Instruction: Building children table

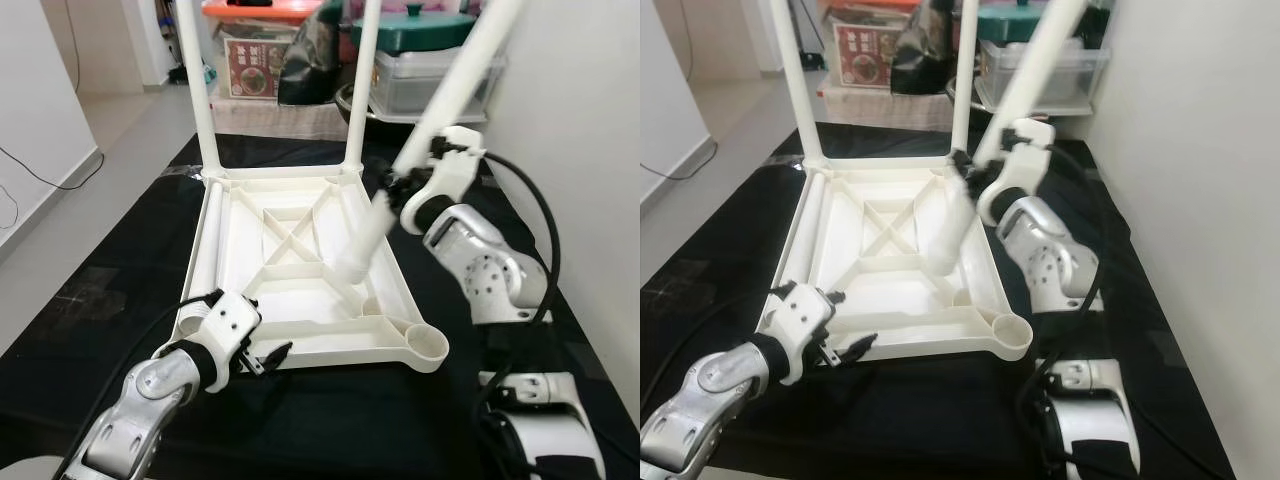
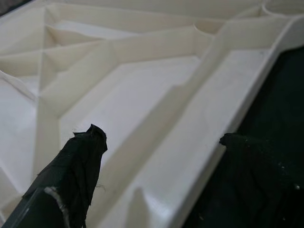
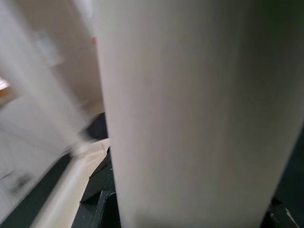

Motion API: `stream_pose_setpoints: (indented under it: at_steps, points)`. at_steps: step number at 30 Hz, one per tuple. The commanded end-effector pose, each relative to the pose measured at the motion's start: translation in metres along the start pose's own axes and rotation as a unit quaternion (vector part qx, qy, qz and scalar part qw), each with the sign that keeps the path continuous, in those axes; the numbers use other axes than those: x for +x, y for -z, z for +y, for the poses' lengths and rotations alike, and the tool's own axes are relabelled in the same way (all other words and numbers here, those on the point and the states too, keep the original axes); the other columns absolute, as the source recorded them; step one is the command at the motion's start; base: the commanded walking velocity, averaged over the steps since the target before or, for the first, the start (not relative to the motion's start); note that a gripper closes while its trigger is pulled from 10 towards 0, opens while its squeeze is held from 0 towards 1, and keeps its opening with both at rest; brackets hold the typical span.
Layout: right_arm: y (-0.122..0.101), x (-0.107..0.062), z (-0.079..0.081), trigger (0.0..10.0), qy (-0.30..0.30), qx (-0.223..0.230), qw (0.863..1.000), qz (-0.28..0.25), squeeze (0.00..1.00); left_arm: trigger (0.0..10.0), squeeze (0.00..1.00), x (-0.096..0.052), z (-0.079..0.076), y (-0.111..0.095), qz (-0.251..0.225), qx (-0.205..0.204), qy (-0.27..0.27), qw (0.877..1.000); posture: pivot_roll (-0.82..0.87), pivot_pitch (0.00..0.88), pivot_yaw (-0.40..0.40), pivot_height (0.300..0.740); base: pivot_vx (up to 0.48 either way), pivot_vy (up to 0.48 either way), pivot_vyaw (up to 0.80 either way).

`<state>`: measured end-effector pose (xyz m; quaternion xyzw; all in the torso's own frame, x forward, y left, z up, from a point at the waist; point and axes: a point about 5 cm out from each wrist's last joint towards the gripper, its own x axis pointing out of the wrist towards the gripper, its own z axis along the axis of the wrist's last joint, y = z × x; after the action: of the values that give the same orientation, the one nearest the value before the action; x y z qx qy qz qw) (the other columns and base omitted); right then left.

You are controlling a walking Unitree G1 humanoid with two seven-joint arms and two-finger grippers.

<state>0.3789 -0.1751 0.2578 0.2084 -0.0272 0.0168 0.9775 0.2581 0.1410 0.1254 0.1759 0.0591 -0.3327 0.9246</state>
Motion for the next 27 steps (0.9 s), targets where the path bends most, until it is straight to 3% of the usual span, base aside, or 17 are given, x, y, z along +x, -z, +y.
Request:
stream_pose_setpoints:
  at_steps: [1,5,6,12,25,27]
  points:
    - [-0.014,0.002,-0.019,0.0,0.086,0.011,0.996,-0.037,0.00,10.0,0.00,-0.001,-0.007,0.009,0.017,0.014,0.013,1.000,0.09,0.000,-0.036,0.740,0.000,0.000,0.00]
    - [-0.016,0.002,-0.027,0.0,0.136,0.014,0.990,-0.043,0.00,10.0,0.00,0.000,-0.011,0.012,0.023,0.015,0.012,1.000,0.09,0.000,-0.037,0.740,0.000,0.000,0.00]
    - [-0.016,0.000,-0.035,0.0,0.187,0.020,0.981,-0.041,0.00,10.0,0.00,0.001,-0.014,0.014,0.027,0.017,0.016,0.999,0.10,0.000,-0.035,0.740,0.000,0.000,0.00]
    - [-0.011,0.000,-0.042,0.0,0.233,0.032,0.971,-0.037,0.00,10.0,0.00,0.003,-0.020,0.014,0.028,0.021,0.025,0.999,0.09,0.000,-0.034,0.740,0.000,0.000,0.00]
    - [-0.013,0.001,-0.039,0.0,0.237,0.034,0.970,-0.041,0.00,10.0,0.00,0.004,-0.021,0.014,0.026,0.023,0.029,0.999,0.09,0.000,-0.031,0.740,0.000,0.000,0.00]
    - [-0.014,0.004,-0.025,0.0,0.191,0.035,0.980,-0.042,0.00,10.0,0.00,0.005,-0.020,0.014,0.024,0.022,0.030,0.999,0.09,0.000,-0.033,0.740,0.000,0.000,0.00]
